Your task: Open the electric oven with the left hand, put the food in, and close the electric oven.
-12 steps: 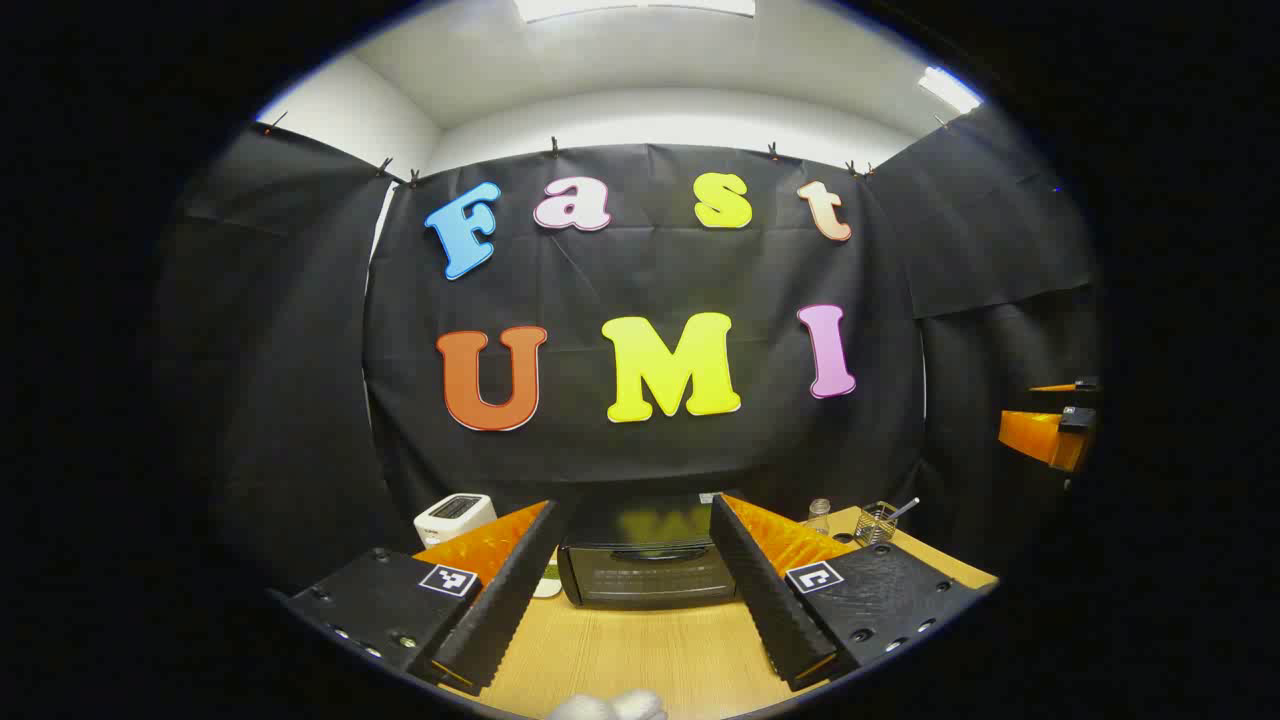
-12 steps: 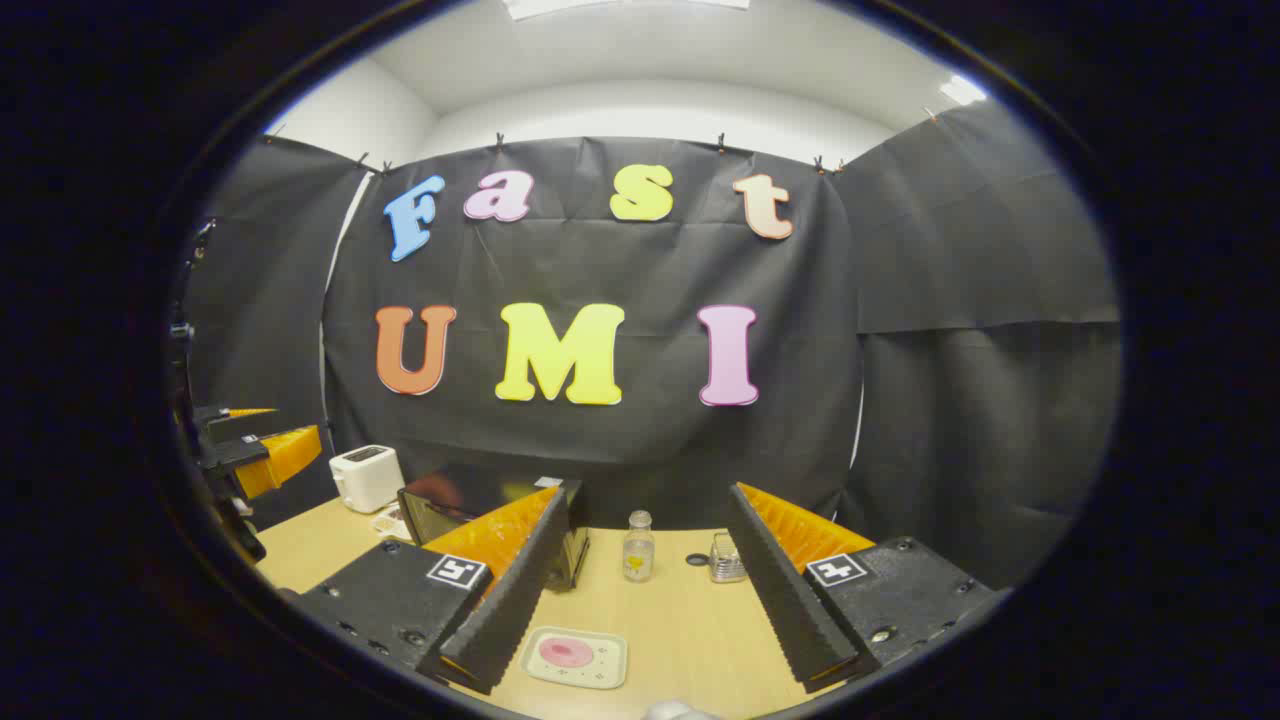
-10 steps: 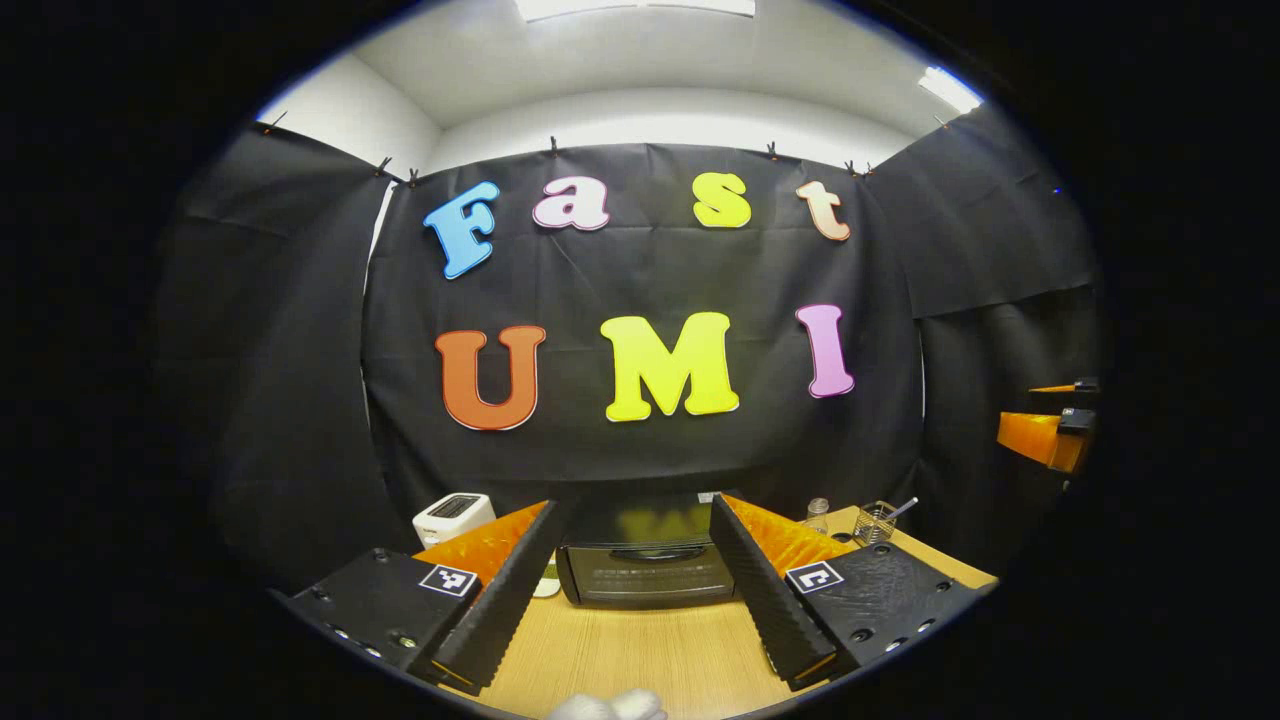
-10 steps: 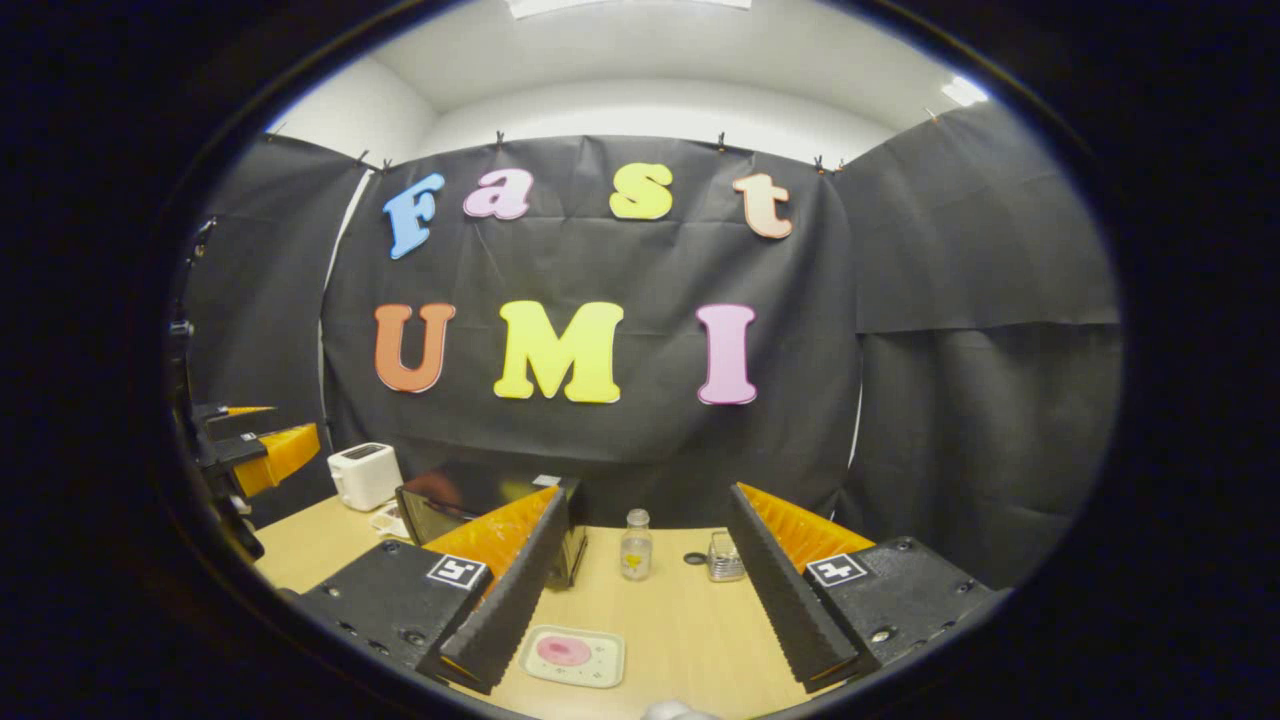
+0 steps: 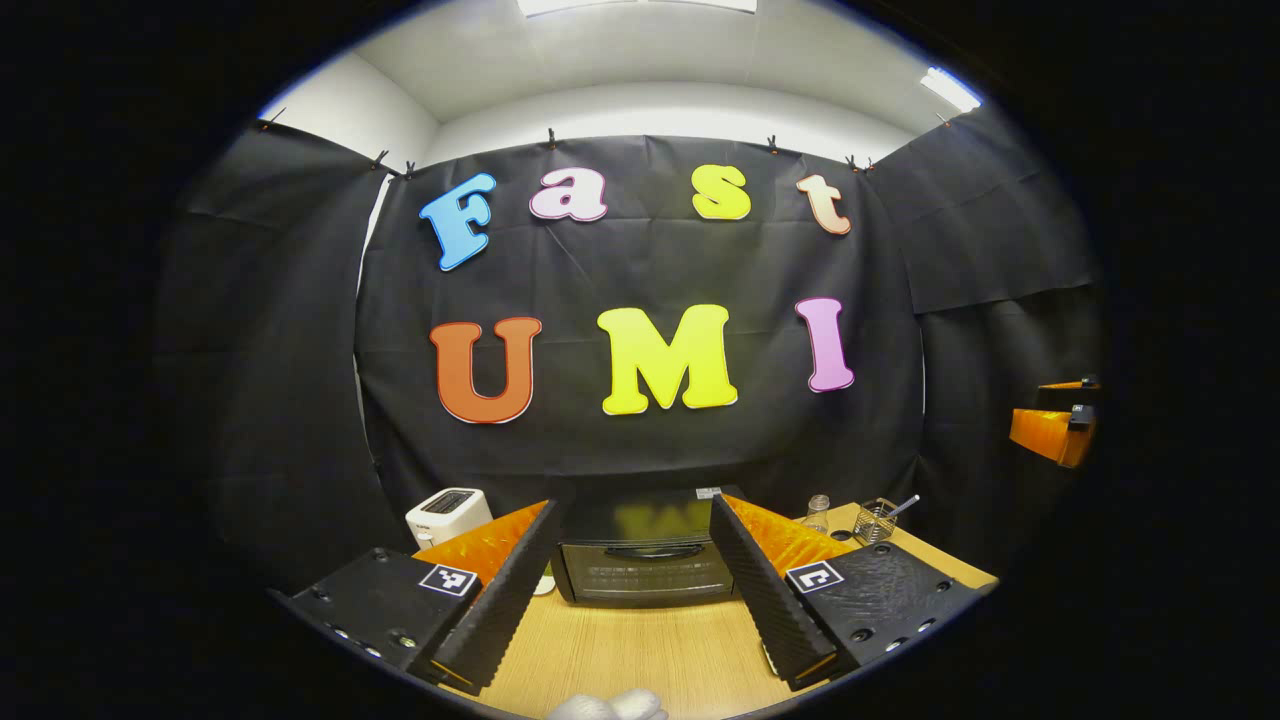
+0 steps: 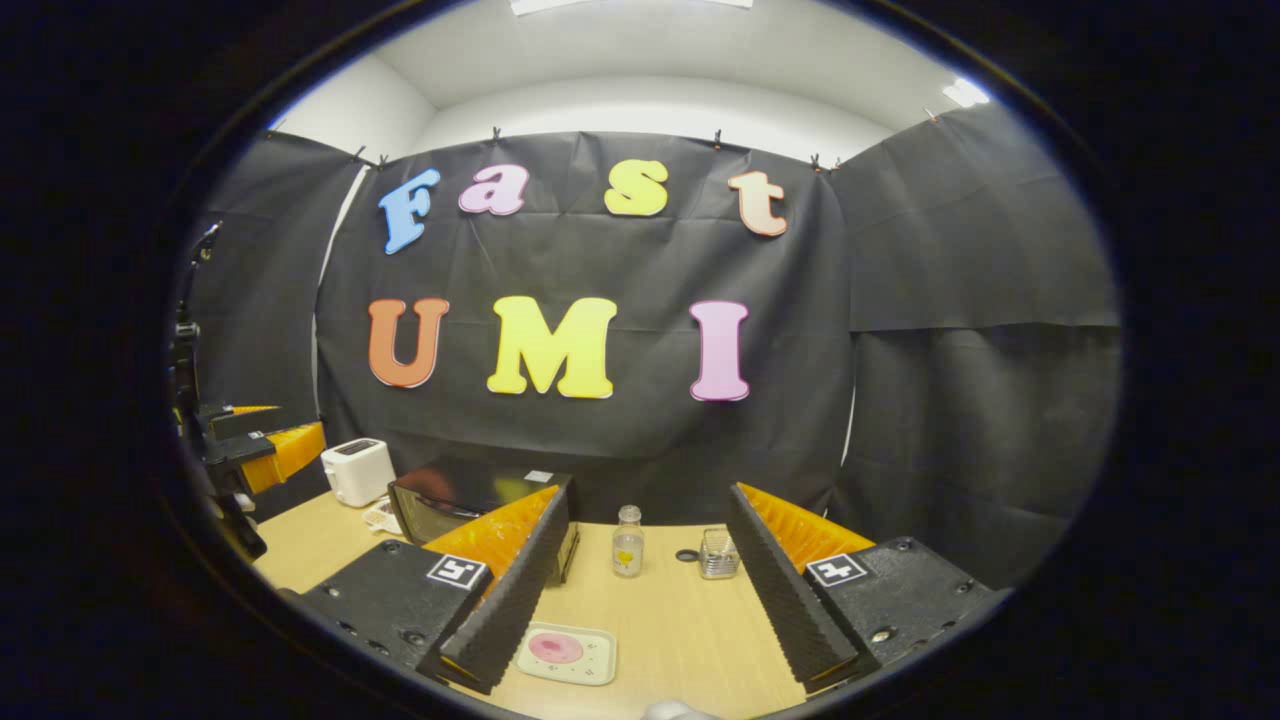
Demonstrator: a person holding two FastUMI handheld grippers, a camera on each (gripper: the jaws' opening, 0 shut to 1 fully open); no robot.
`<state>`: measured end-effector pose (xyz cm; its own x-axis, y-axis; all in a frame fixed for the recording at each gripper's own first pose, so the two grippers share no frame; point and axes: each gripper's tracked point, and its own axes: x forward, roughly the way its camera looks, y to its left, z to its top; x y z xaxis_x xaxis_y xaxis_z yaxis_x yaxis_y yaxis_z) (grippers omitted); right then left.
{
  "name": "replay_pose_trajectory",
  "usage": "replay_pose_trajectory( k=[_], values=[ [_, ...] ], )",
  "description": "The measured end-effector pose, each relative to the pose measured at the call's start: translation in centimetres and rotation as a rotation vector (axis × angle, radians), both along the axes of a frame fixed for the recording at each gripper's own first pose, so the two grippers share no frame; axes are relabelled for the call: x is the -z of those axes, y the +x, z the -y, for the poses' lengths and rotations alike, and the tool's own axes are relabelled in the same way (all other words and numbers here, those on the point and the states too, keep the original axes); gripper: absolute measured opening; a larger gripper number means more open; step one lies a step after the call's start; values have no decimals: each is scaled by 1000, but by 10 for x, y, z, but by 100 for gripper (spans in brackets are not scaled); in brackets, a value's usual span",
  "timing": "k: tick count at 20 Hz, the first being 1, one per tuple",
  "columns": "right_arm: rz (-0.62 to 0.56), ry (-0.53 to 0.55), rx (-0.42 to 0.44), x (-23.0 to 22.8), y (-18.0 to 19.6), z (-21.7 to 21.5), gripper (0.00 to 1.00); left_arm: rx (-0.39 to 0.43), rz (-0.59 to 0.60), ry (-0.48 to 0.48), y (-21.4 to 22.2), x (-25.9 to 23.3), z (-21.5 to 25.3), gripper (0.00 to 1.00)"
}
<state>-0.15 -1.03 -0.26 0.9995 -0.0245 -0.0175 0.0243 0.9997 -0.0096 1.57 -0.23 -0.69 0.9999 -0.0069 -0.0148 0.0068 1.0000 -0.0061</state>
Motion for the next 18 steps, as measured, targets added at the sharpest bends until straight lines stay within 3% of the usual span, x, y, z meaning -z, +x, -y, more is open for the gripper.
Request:
replay_pose_trajectory(
  k=[1, 2, 7, 11, 12, 18],
  values=[
    [-1, 0, 4, -1, 0, 2, 97, 1, -1, -2, 3, 1, 1, 100],
    [-3, -1, 8, -1, 1, 4, 97, 2, -1, -6, 7, 2, 2, 96],
    [-17, -13, 30, 0, 0, 10, 97, 20, -12, -20, 38, 13, 8, 96],
    [-28, -21, 63, -4, -2, 18, 97, 33, -35, -37, 79, 32, 13, 100],
    [-32, -23, 71, -3, -2, 20, 97, 35, -41, -38, 89, 37, 13, 96],
    [-69, -41, 138, 2, -14, 36, 97, 25, -111, -45, 151, 83, 13, 96]
  ],
)
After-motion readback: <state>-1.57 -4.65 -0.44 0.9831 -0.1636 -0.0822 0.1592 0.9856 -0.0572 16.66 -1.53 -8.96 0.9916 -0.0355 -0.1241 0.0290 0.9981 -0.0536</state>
